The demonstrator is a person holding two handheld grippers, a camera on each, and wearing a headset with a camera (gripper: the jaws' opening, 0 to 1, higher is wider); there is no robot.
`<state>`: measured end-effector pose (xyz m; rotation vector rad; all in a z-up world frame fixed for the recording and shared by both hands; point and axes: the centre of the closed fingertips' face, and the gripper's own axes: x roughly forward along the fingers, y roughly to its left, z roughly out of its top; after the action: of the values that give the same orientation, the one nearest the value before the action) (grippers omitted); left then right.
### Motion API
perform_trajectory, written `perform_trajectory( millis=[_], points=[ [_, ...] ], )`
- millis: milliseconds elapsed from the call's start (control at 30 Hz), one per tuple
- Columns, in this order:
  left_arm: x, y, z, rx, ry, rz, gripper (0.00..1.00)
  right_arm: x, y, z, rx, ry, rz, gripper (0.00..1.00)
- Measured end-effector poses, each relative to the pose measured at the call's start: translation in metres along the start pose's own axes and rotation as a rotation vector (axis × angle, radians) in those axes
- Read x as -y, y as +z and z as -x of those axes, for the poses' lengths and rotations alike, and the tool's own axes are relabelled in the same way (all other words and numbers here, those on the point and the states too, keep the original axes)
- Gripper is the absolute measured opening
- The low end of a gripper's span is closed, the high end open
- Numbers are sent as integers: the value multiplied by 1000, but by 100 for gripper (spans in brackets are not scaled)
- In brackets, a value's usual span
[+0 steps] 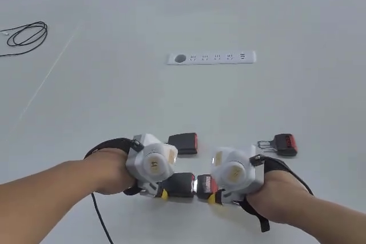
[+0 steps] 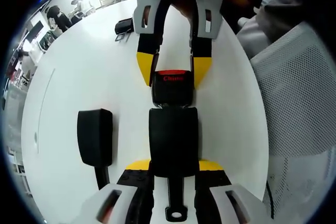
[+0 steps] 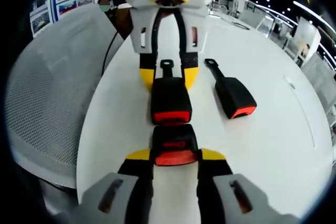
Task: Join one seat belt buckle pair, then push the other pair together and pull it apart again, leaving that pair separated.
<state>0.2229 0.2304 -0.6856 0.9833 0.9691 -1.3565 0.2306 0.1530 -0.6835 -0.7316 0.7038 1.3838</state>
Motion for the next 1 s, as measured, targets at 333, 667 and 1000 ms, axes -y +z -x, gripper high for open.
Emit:
perform_trajectory(
  millis=[333,667,1000],
  points=[
    [-1,-4,4,47,5,45,28,-2,-5,5,9,12,19,29],
    [-1,-2,2,34,-2,60,28,-5,-5,6,3,18,20,29],
    [-1,-2,1,14,0,44,29,-6,-4,6,14,34,13,31]
  ],
)
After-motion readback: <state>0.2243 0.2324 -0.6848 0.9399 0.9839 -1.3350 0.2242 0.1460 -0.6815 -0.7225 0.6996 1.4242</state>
